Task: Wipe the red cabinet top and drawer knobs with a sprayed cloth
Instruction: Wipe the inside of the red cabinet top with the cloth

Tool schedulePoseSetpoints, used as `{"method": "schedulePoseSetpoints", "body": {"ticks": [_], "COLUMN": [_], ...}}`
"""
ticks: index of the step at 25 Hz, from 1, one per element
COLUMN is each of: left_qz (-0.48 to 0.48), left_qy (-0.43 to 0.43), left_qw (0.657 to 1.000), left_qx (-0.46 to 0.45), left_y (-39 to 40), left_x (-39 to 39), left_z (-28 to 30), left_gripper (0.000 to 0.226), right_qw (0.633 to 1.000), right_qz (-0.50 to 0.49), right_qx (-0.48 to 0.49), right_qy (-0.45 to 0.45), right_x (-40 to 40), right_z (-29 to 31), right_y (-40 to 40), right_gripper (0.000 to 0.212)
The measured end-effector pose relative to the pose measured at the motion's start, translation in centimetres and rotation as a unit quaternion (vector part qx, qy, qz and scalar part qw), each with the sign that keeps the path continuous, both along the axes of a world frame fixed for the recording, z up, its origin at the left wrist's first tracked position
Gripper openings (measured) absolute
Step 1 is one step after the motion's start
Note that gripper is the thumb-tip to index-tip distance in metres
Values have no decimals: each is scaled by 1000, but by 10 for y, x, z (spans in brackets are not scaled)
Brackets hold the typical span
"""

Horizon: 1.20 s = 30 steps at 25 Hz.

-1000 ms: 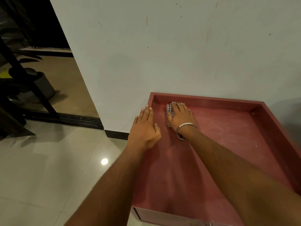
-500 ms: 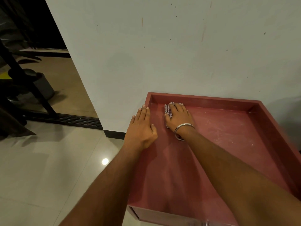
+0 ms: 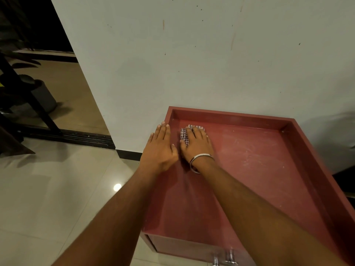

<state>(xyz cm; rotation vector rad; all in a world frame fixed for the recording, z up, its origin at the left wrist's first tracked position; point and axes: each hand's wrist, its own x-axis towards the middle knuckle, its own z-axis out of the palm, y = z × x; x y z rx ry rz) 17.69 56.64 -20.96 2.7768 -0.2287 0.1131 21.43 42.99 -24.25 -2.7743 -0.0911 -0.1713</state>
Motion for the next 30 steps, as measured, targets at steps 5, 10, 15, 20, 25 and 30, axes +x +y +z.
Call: {"method": "schedulePoseSetpoints", "body": {"ticks": [5, 10, 15, 20, 25, 30], "left_qz": [0, 3, 0, -3, -2, -9], "left_qy": [1, 1, -1, -3, -3, 0], "left_qw": [1000, 1000, 1000, 1000, 1000, 1000], "left_qx": [-9, 1, 0, 18, 31, 30], "left_y": [2, 0, 0, 0, -1, 0], "left_x": [-5, -10, -15, -24, -26, -33], "left_z": [2, 0, 2, 3, 3, 4], "left_gripper": [68, 70, 70, 70, 70, 70], "right_qw": [998, 997, 1000, 997, 996, 1000], "right_qz": [-59, -72, -31, -72, -86, -27], "right_qx": [-3, -8, -6, -6, -2, -3], "right_qy": [-3, 8, 0, -6, 8, 0], "right_x": [-12, -27, -46, -52, -65, -76], "right_z": [2, 6, 5, 5, 7, 5], "right_y": [-48, -34, -24, -48, -21, -5], "right_gripper": [59, 64, 63, 62, 65, 64]}}
